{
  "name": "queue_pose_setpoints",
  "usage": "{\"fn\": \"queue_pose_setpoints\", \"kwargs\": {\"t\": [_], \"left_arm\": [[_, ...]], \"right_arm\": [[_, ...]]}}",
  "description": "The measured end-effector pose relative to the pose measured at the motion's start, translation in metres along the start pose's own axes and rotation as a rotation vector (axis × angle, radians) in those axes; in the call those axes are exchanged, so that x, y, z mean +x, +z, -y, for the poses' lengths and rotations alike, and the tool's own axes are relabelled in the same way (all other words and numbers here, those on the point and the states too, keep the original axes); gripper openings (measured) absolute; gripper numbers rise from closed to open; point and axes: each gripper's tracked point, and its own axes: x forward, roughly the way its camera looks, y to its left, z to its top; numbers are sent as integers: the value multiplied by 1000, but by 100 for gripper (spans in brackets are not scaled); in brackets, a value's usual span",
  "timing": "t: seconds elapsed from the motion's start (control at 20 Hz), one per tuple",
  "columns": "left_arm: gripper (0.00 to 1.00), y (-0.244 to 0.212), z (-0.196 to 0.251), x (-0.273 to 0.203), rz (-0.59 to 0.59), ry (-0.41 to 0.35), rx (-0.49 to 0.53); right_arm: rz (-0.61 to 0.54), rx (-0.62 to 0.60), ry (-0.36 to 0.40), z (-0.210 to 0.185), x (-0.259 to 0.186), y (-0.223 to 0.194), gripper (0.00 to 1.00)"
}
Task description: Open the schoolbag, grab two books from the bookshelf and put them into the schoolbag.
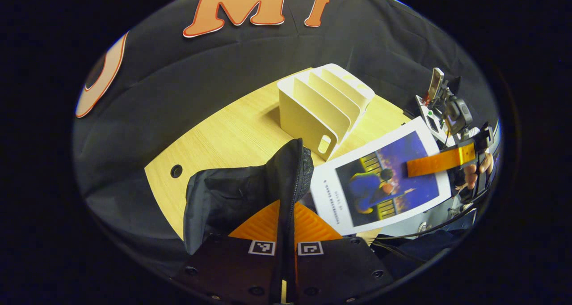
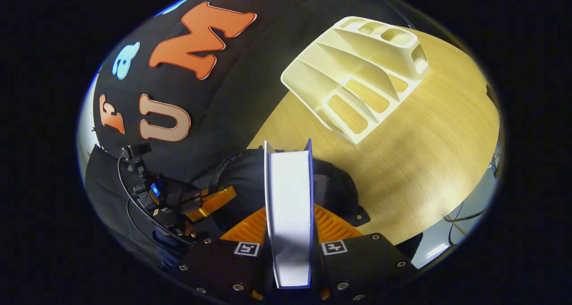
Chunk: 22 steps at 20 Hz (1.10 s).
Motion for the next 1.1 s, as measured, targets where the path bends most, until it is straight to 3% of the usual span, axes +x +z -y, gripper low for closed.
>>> {"fn": "queue_pose_setpoints", "kwargs": {"t": [0.2,0.35,0.75,1.1], "left_arm": [[4,0,4,-1,1,-13,-4],[4,0,7,-3,6,-16,4],[4,8,21,-3,22,-43,15],[4,6,36,0,25,-81,20]], "right_arm": [[12,34,75,-10,33,-8,36],[14,26,70,-3,60,-13,36],[72,133,153,-12,113,-26,35],[39,182,196,-14,155,-42,36]]}}
